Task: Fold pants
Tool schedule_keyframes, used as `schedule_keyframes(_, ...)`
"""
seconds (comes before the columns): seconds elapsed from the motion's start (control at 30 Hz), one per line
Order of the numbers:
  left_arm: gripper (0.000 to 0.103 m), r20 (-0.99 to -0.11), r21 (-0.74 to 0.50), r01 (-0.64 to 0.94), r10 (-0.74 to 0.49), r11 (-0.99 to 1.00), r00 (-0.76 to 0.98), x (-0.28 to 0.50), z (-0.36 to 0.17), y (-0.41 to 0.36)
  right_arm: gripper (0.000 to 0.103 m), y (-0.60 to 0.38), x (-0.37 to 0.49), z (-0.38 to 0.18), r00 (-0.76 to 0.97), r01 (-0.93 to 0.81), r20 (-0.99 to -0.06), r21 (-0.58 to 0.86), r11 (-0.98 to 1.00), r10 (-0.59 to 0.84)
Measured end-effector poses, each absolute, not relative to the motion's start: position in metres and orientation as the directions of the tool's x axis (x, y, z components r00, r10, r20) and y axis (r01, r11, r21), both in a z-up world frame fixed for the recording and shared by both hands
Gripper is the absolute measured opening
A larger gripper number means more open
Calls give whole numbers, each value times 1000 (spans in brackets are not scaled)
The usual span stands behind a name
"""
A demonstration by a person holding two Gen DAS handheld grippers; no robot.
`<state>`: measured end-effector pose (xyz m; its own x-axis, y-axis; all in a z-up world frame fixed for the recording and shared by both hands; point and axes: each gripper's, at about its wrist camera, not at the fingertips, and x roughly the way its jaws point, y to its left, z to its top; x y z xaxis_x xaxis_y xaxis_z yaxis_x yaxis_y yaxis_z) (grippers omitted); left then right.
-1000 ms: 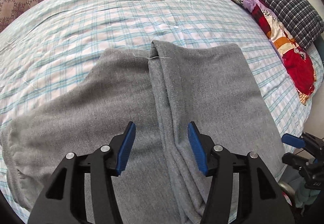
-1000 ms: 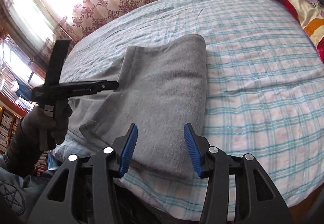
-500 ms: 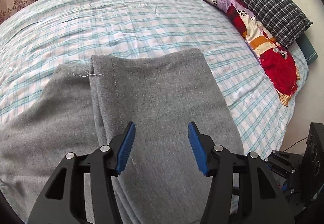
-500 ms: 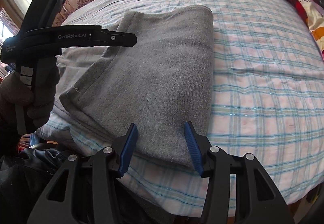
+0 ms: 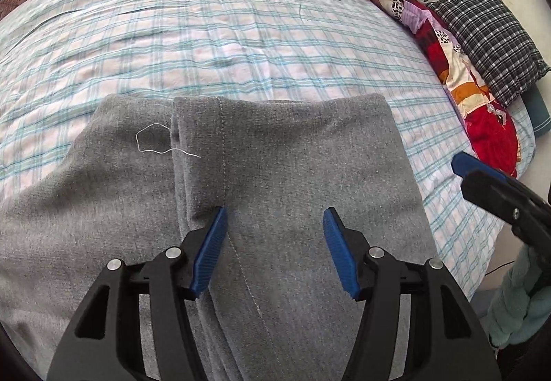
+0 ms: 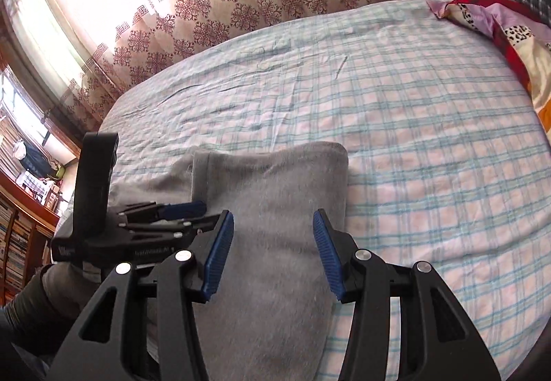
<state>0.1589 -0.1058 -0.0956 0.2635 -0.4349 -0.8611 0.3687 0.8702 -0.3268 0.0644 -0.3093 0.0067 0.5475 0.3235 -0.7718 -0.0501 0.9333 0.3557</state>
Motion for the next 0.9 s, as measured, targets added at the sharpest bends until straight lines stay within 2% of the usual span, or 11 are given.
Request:
schedule_keyframes(0.1, 60, -858, -330, 370, -440, 868, 267, 158, -98, -104, 49, -302, 98, -2, 535, -60, -771, 372, 927, 344)
schedule_keyframes(0.33, 60, -862, -292, 399, -420, 869, 283, 154, -99, -108, 48, -302, 151, -45, 467, 22, -845, 304, 952, 259)
schedule_keyframes(0.43, 61, -864, -278, 408, -412, 869, 289, 153, -100, -109, 48, -300, 154, -55, 461, 30, -853, 289, 957, 243)
schedule_keyframes(0.5, 67, -864, -267, 424, -410, 865, 293, 151, -100, -112, 48, -299, 154, -58, 463, 33, -853, 287, 957, 240)
schedule_keyframes(0.6, 69, -870, -226, 448, -386, 865, 306, 148, -100, -118, 48, -301, 154, -60, 467, 34, -849, 297, 954, 248)
schedule_keyframes(0.9, 70, -875, -201, 460, -369, 865, 313, 146, -100, -120, 48, -308, 123, -37, 517, 36, -821, 304, 952, 243)
